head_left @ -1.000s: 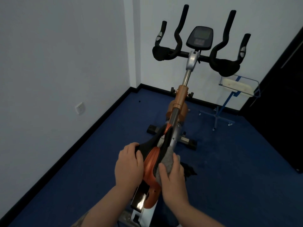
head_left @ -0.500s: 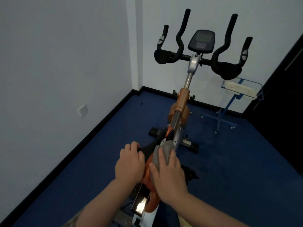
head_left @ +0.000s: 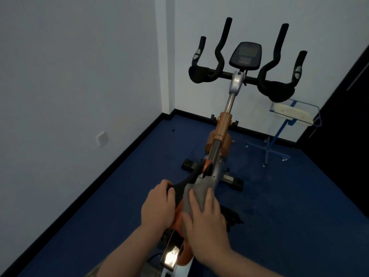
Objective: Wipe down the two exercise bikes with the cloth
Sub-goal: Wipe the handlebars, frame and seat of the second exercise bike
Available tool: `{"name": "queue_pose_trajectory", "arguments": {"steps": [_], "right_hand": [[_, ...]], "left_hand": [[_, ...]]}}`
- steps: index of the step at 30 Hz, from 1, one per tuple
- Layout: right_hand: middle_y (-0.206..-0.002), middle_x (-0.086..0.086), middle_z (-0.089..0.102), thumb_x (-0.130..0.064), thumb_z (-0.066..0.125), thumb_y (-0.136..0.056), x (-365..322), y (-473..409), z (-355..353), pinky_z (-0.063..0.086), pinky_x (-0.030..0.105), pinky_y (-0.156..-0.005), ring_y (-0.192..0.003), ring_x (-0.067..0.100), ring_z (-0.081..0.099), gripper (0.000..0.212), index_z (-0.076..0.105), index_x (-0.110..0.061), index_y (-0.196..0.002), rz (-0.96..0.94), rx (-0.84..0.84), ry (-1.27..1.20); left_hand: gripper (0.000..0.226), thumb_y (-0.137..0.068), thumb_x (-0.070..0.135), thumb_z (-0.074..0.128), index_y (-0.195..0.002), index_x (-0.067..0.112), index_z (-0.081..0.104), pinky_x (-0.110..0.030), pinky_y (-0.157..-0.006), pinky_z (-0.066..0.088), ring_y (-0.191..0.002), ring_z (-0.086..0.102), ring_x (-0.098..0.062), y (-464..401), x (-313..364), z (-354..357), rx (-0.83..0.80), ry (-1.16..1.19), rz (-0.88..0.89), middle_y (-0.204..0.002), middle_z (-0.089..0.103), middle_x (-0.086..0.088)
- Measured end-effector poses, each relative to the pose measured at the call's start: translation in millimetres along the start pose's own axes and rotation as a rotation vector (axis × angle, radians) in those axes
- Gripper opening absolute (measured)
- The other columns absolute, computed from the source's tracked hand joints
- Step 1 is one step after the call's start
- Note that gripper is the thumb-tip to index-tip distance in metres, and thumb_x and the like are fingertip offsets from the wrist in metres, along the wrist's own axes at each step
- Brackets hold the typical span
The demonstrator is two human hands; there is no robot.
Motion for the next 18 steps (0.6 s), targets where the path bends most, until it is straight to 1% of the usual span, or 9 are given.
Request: {"name": "queue_pose_trajectory", "arguments": {"steps": [2,3,6,8,10,12,15,16,18], "right_hand": [[-0.155,0.007,-0.032,-0.057,0.021,-0.098,1,9,5,0.013,0.05,-0.117,-0.145,0.029,-0.019,0.065,-0.024,-0.046,-0.144,-0.036,-0.019,0.015],[-0.155,0.007,-0.031,-0.057,0.021,-0.098,2,6,4,0.014,0.051,-0.117,-0.145,0.029,-0.018,0.065,-0.023,-0.045,-0.145,-0.029,-0.028,0.012],[-0.159,0.013,-0.02,-0.052,0.019,-0.101,2,-20,-14,0.028,0.048,-0.113,-0.145,0.032,0.005,0.061,-0.01,-0.036,-0.152,0.045,-0.028,-0.061],[-0.16,0.017,-0.014,-0.048,0.019,-0.103,0,-36,-25,0.034,0.045,-0.11,-0.141,0.034,0.02,0.06,-0.008,-0.031,-0.154,0.095,-0.052,-0.149],[-0.16,0.017,-0.013,-0.048,0.019,-0.103,2,-39,-27,0.036,0.045,-0.108,-0.14,0.034,0.024,0.06,-0.009,-0.032,-0.153,0.113,-0.072,-0.179],[-0.16,0.01,-0.018,-0.052,0.016,-0.101,4,-25,-18,0.032,0.047,-0.11,-0.143,0.031,0.016,0.058,-0.008,-0.039,-0.152,0.098,-0.083,-0.175],[-0.158,-0.005,-0.026,-0.053,0.014,-0.1,5,2,-2,0.015,0.046,-0.118,-0.146,0.02,-0.007,0.052,-0.01,-0.053,-0.146,0.079,-0.051,-0.282],[-0.158,-0.007,-0.024,-0.051,0.014,-0.101,6,3,-1,0.013,0.045,-0.119,-0.146,0.018,-0.008,0.05,-0.008,-0.055,-0.146,0.101,-0.03,-0.316],[-0.161,-0.003,-0.015,-0.046,0.016,-0.102,7,-7,-6,0.02,0.044,-0.117,-0.146,0.02,0.006,0.05,-0.003,-0.051,-0.148,0.132,0.025,-0.292]], "left_hand": [[0.018,-0.098,0.035,0.034,-0.101,0.033,0.051,-0.036,-0.07,0.051,-0.084,0.055,-0.005,-1,2,0,0.004,0.005,0.0,-0.092,0.057,0.014],[0.017,-0.098,0.035,0.034,-0.101,0.033,0.051,-0.035,-0.07,0.051,-0.084,0.055,-0.005,-1,2,0,0.005,0.007,0.004,-0.092,0.057,0.014],[0.017,-0.099,0.033,0.035,-0.103,0.032,0.052,-0.035,-0.072,0.05,-0.087,0.054,-0.005,-2,3,-1,0.006,0.013,0.015,-0.094,0.058,0.014],[0.018,-0.099,0.033,0.036,-0.104,0.03,0.053,-0.034,-0.073,0.049,-0.088,0.054,-0.006,-2,2,-1,0.008,0.018,0.02,-0.096,0.058,0.013],[0.018,-0.099,0.032,0.036,-0.105,0.03,0.053,-0.031,-0.071,0.046,-0.089,0.053,-0.004,-1,0,0,0.012,0.017,0.023,-0.097,0.058,0.014],[0.016,-0.099,0.033,0.036,-0.103,0.032,0.052,-0.028,-0.068,0.044,-0.087,0.053,-0.002,0,-1,1,0.014,0.021,0.025,-0.096,0.057,0.016],[0.014,-0.098,0.034,0.037,-0.099,0.035,0.05,-0.024,-0.063,0.042,-0.084,0.052,0.001,-1,-1,1,0.024,0.024,0.029,-0.092,0.056,0.017],[0.013,-0.097,0.034,0.037,-0.099,0.035,0.05,-0.022,-0.062,0.041,-0.084,0.052,0.002,-2,-1,1,0.025,0.019,0.03,-0.092,0.056,0.017],[0.014,-0.097,0.035,0.037,-0.099,0.036,0.05,-0.021,-0.061,0.039,-0.085,0.052,0.002,-3,-2,2,0.021,0.014,0.03,-0.092,0.056,0.018]]}}
Point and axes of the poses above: each hand's wrist, its own y-axis away from the middle knuckle, its own z-axis out of the palm, x = y × z, the point moved 5 cm from there along -y, towards the middle knuckle
